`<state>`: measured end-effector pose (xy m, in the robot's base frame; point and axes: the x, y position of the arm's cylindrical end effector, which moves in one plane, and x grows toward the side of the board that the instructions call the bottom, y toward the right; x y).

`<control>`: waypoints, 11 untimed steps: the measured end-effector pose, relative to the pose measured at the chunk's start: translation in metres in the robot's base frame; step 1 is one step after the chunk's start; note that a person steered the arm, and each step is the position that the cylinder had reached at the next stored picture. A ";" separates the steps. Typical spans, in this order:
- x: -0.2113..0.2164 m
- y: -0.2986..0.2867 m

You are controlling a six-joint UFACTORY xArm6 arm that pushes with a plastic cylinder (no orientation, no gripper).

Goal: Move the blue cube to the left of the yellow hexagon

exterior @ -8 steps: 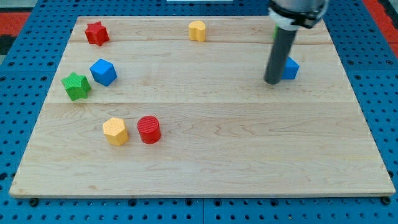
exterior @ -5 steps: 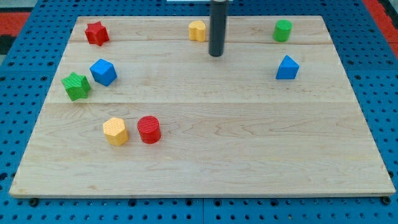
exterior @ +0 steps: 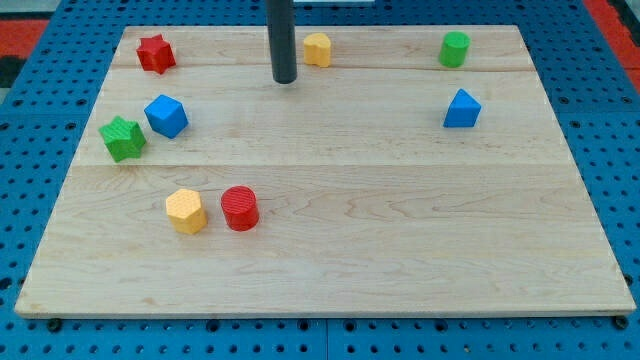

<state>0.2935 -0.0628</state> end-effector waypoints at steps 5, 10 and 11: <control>0.050 -0.151; 0.111 -0.103; 0.125 -0.110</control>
<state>0.4182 -0.1731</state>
